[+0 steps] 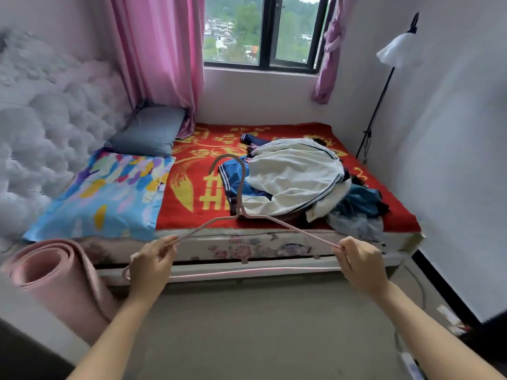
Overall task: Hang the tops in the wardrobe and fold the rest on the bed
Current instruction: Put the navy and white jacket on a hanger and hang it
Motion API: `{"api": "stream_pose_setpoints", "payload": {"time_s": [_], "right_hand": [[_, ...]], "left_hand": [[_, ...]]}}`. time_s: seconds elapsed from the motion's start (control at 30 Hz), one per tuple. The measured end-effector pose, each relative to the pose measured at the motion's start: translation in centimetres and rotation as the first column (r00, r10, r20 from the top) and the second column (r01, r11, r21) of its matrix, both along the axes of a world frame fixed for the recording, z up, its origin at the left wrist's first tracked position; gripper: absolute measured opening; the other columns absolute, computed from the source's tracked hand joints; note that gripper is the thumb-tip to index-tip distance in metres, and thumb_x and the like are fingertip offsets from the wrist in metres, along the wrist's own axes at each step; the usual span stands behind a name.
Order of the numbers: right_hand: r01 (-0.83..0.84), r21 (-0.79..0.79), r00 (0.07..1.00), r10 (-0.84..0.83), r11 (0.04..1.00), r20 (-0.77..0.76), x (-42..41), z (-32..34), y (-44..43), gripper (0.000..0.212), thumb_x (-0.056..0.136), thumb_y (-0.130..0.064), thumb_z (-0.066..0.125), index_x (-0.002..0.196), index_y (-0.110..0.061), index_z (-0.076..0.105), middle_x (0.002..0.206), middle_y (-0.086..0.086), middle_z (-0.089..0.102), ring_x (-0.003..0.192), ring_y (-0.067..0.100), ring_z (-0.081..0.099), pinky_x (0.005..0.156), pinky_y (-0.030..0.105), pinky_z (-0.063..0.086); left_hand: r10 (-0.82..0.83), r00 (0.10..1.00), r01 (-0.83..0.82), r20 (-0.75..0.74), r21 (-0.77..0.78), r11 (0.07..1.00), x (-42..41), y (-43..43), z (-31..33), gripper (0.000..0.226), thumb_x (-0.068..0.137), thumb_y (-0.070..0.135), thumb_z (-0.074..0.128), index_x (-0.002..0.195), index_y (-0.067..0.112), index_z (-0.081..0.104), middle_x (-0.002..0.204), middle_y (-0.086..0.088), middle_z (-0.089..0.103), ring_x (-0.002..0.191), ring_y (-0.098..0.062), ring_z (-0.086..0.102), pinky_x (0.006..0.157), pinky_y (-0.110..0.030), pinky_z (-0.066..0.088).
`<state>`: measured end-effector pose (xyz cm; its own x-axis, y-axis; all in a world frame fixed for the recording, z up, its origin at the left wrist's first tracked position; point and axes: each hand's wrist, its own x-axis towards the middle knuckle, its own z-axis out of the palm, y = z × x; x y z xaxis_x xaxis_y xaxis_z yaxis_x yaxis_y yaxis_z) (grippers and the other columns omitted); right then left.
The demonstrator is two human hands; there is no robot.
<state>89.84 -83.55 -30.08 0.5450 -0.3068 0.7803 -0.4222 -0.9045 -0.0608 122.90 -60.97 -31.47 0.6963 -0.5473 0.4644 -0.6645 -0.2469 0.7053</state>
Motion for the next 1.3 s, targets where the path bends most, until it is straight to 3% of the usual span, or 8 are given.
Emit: {"api": "stream_pose_setpoints", "payload": {"time_s": [0.13,0.3,0.4,0.63,0.7,0.83,1.03,1.3], "right_hand": [[0.082,0.107,0.996,-0.083,0.991,0.008,-1.4,-1.9,-1.6,0.034,0.1,-0.037,0.033,0.074,-0.017,0.042,0.05,0.003,0.048,0.037,0.02,0.045,0.05,0.025,0.028],[0.277,0.186,0.96,-0.263,0.943,-0.096,0.0,-4.6,-4.1,0.061,0.1,-0.041,0.027,0.061,-0.008,0.059,0.051,0.001,0.053,0.042,0.02,0.051,0.051,0.027,0.031],[0.366,0.262,0.92,-0.305,0.893,-0.247,2.0,-5.2,-6.7,0.048,0.093,-0.038,0.035,0.064,-0.011,0.061,0.052,-0.002,0.056,0.044,0.019,0.055,0.041,0.026,0.037],[0.361,0.433,0.887,-0.161,0.826,-0.432,10.9,-4.2,-15.0,0.017,0.087,-0.014,0.057,0.1,-0.008,0.065,0.079,0.004,0.069,0.066,0.022,0.065,0.059,0.038,0.055],[0.358,0.513,0.891,-0.121,0.78,-0.438,13.3,-3.7,-16.1,0.024,0.091,-0.014,0.056,0.113,-0.008,0.061,0.087,0.003,0.067,0.075,0.02,0.063,0.07,0.032,0.052],[0.335,0.601,0.904,-0.067,0.725,-0.423,16.8,-3.5,-18.2,0.03,0.093,-0.023,0.055,0.121,-0.011,0.055,0.07,-0.017,0.045,0.06,-0.002,0.043,0.061,0.012,0.034],[0.37,0.822,0.927,-0.119,0.433,-0.355,17.0,-2.9,-21.6,0.022,0.09,-0.039,0.058,0.078,-0.02,0.056,0.068,-0.006,0.058,0.066,0.012,0.053,0.068,0.028,0.045],[0.36,0.893,0.922,-0.248,0.269,-0.297,11.6,-3.1,-30.5,0.034,0.09,-0.032,0.059,0.057,-0.027,0.054,0.055,-0.005,0.051,0.058,0.012,0.048,0.066,0.039,0.045]], "left_hand": [[-0.129,0.985,0.132,-0.117,0.02,0.991,0.5,-3.3,-1.5,0.018,0.08,0.002,0.071,0.089,0.017,0.074,0.075,0.008,0.071,0.071,0.011,0.059,0.065,-0.011,0.042],[-0.26,0.944,0.279,-0.205,0.07,0.958,1.6,-6.7,-2.9,0.024,0.082,-0.002,0.066,0.09,0.021,0.066,0.071,0.015,0.062,0.071,0.01,0.057,0.061,-0.006,0.043],[-0.239,0.943,0.261,-0.231,0.068,0.963,3.1,-9.6,-4.5,0.025,0.083,-0.002,0.065,0.096,0.019,0.068,0.079,0.014,0.063,0.076,0.014,0.056,0.062,-0.002,0.04],[-0.271,0.946,0.286,-0.177,0.066,0.956,9.5,-20.1,-7.0,0.021,0.081,-0.002,0.067,0.099,0.009,0.072,0.065,0.004,0.061,0.07,0.002,0.056,0.055,-0.01,0.039],[-0.312,0.94,0.324,-0.136,0.079,0.943,10.8,-22.7,-7.4,0.023,0.08,-0.002,0.069,0.1,0.009,0.072,0.063,0.002,0.059,0.068,-0.009,0.055,0.052,-0.022,0.04],[-0.438,0.898,0.44,-0.039,0.096,0.893,11.6,-28.7,-7.9,0.016,0.083,0.013,0.069,0.097,0.02,0.072,0.063,0.007,0.06,0.056,-0.008,0.051,0.044,-0.034,0.041],[-0.558,0.829,0.541,0.036,0.203,0.816,7.5,-35.4,-7.9,0.036,0.083,0.034,0.043,0.086,0.018,0.075,0.062,0.008,0.058,0.053,-0.014,0.053,0.059,-0.021,0.028],[-0.628,0.768,0.636,-0.124,0.271,0.723,3.1,-46.0,-7.9,0.012,0.084,0.016,0.066,0.092,0.012,0.074,0.078,-0.003,0.065,0.068,-0.023,0.06,0.066,-0.043,0.051]]}}
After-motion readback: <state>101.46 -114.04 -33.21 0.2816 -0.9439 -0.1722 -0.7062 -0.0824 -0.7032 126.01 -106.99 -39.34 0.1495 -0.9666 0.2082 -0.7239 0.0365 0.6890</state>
